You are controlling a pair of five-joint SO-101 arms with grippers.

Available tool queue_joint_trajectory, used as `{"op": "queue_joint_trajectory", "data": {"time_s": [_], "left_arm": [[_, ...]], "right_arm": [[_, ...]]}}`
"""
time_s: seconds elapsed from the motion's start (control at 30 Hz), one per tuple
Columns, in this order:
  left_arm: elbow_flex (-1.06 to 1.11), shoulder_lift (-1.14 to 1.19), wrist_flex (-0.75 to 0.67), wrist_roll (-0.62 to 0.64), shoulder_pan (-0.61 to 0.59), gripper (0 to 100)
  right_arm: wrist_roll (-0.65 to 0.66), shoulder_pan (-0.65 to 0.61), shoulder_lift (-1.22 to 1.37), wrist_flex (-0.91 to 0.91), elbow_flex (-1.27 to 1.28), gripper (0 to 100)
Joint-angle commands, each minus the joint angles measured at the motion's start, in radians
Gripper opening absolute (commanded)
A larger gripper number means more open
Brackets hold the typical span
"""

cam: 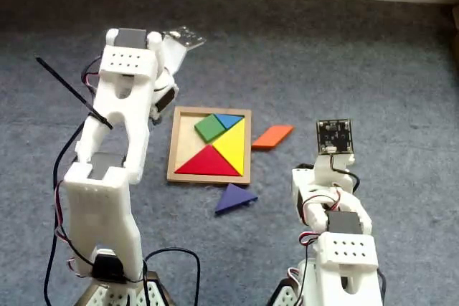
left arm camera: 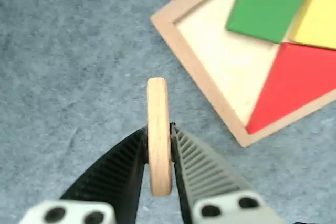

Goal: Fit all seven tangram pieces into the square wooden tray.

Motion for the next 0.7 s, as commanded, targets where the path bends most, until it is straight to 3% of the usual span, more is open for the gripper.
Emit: {"op": "queue_joint_trajectory", "data": {"time_s": [0.0,0.17,0.5,0.67], "left_arm": [[0.101,-0.189,0.012,0.150,0.091,0],[0.228,-0.295,-0.054,0.350,0.143,0],[0.576,-0.309,-0.489,0.618,0.145,0],[0.702,-0.309,-0.640,0.675,0.147,0]], "right_arm": [[0.012,-0.013,-0.012,-0.028,-0.002,0.6],[0.012,-0.013,-0.012,-0.028,-0.002,0.6],[0.012,-0.013,-0.012,-0.028,-0.002,0.6],[0.012,-0.013,-0.012,-0.028,-0.002,0.6]]}}
